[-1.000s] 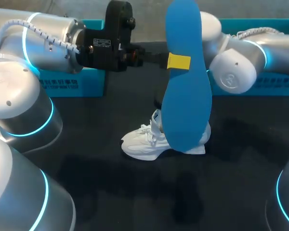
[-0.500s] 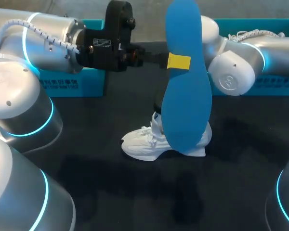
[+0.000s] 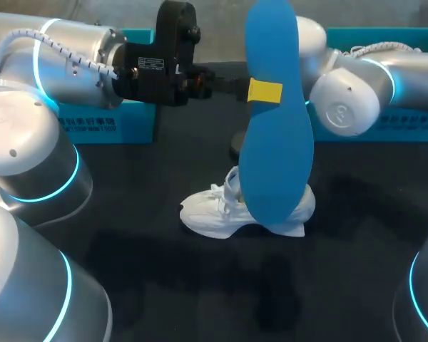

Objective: Take the shoe out of the shoebox, open the shoe tongue, remove and reinsert the insole, then place the shoe into the shoebox

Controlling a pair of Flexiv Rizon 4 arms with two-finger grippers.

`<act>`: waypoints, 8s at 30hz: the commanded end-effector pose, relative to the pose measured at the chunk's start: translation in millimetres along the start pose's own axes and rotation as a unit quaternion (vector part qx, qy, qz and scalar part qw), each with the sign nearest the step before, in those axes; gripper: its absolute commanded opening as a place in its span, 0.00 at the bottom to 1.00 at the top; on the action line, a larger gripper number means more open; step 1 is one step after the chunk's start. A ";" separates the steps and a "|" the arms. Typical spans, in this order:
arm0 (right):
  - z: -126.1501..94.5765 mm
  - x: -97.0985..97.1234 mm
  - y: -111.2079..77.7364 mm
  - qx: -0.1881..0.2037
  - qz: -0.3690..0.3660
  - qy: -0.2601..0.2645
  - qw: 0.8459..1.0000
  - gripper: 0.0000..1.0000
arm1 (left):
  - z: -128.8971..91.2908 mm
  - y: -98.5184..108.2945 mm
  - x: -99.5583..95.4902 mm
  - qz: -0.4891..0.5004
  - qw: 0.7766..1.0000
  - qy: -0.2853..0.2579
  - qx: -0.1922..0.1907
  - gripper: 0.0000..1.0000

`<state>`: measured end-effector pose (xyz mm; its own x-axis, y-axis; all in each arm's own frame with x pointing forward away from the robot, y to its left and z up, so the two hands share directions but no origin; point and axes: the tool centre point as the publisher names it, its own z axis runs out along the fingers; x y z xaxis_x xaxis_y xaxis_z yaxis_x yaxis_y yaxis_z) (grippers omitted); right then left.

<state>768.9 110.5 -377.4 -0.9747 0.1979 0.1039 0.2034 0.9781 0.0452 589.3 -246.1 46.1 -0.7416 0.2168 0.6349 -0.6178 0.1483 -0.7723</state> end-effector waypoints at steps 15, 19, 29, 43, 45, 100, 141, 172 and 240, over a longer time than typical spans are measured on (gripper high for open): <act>-38.9 4.7 27.0 -0.079 0.503 0.093 0.856 0.00 | 0.5 0.9 -0.6 0.000 1.000 0.001 0.001 0.00; -41.3 5.9 31.2 -0.110 0.570 0.065 0.811 0.00 | 0.5 0.9 -0.6 0.000 1.000 0.001 0.001 0.00; -42.6 10.4 37.7 -0.091 0.594 0.028 0.799 0.00 | 0.5 0.9 -0.6 0.000 1.000 0.001 0.001 0.00; -32.8 5.7 40.3 -0.045 0.575 -0.026 0.816 0.00 | 0.5 0.9 -0.6 0.000 1.000 0.001 0.001 0.00; -29.4 3.6 42.6 -0.050 0.569 -0.024 0.820 0.00 | 0.5 0.9 -0.6 0.000 1.000 0.001 0.001 0.00; -66.8 12.6 35.8 -0.150 0.576 0.092 0.798 1.00 | 0.5 0.9 -0.6 0.000 1.000 0.001 0.001 0.00; -122.9 1.2 27.0 -0.251 0.577 0.151 0.763 1.00 | 0.5 0.9 -0.6 0.000 1.000 0.001 0.001 0.00; -267.0 9.1 -17.7 -0.446 0.513 0.357 0.641 1.00 | 0.5 0.9 -0.6 0.000 1.000 0.001 0.001 0.00; -291.5 23.4 -18.3 -0.475 0.484 0.369 0.635 1.00 | -45.4 -0.7 -85.6 0.580 0.813 -0.053 -0.025 0.00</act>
<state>769.2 76.7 -86.1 -0.1133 0.2479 0.9622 0.9806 -0.1282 0.1485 659.0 -213.3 -3.8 -0.9517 0.1715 -0.2547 0.2655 0.0430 -0.9631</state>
